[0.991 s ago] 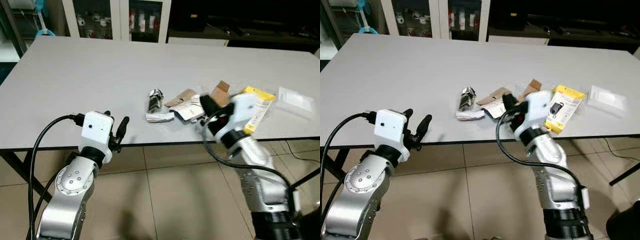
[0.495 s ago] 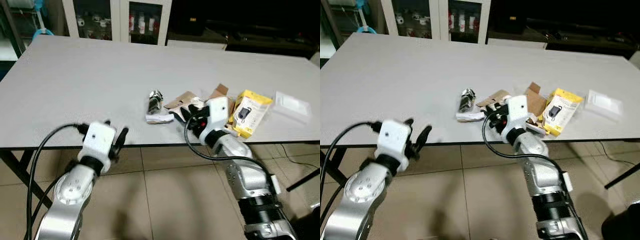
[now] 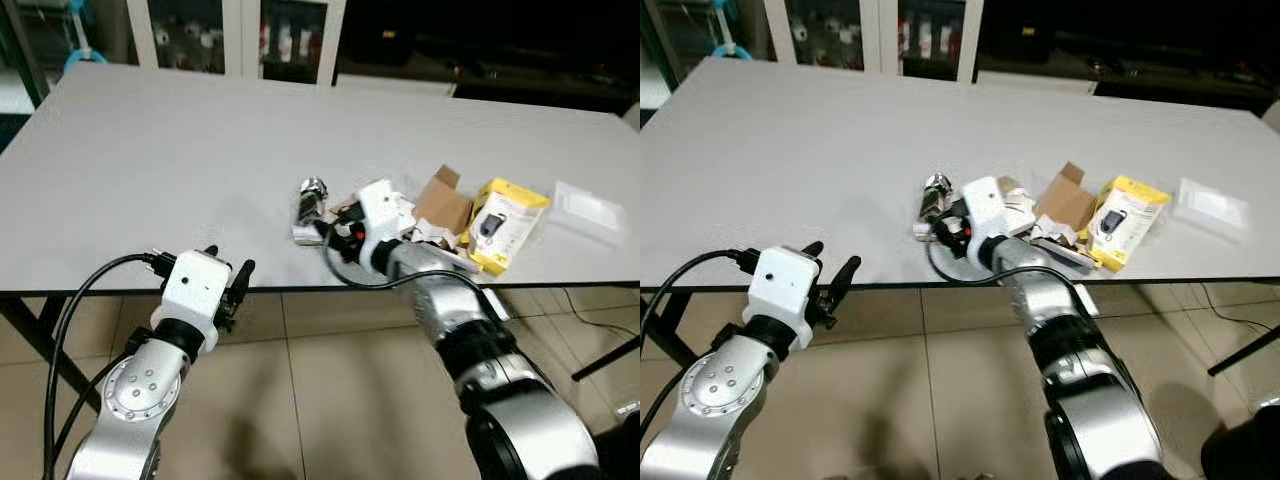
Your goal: Picking trash to rubbish bin
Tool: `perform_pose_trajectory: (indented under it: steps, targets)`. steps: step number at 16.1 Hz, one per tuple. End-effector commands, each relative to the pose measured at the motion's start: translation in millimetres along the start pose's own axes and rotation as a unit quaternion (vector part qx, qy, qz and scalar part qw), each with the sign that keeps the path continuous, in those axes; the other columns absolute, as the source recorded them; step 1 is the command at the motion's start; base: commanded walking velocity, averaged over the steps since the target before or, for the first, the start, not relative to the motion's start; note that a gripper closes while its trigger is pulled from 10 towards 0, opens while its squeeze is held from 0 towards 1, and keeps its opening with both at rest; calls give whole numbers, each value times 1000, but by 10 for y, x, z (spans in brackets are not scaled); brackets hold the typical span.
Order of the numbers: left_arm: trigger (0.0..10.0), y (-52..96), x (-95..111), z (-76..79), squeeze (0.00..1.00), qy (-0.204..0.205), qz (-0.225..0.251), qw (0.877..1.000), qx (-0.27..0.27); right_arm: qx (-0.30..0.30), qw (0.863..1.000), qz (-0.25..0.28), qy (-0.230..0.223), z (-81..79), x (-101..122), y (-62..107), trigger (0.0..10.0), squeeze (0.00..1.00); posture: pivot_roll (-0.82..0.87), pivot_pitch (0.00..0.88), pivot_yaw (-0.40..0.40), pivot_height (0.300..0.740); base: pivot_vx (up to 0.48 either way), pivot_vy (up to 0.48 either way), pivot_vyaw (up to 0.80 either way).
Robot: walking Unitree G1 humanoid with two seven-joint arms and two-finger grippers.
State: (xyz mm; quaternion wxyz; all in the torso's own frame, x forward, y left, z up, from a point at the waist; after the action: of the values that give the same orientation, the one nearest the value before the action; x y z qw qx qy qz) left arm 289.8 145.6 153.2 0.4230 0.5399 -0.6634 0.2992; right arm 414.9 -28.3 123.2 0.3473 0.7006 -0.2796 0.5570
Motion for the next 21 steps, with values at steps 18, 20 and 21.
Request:
perform_pose_trajectory:
  steps: [18,20,21]
  targets:
    - [10000,194,227,122,0,21,18,997,-70,-7,996,-46,82,114,-178,-53,10000,0,165,152,-133,740,0,0,0]
    - [10000,222,219,121,0,23,13,997,-67,-29,995,-47,80,168,-174,-52,10000,0,176,161,-143,740,0,0,0]
    - [10000,237,212,124,0,22,10,998,-66,-34,995,-48,81,179,-178,-51,10000,0,181,165,-148,740,0,0,0]
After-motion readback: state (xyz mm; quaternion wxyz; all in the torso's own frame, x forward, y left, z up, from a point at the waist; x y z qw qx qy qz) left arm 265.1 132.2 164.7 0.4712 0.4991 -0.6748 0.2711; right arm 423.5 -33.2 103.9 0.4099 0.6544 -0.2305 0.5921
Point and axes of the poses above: a point about 5 cm out from each wrist's last joint towards the gripper, its own y axis pointing back from the gripper into the wrist, its own x axis along the axis of the wrist's last joint, z = x × y, the point moved 6 cm from there along -y, pointing out of the wrist towards the gripper, and after that the axes turned 8 degrees about -y, right-handed, at the moved point
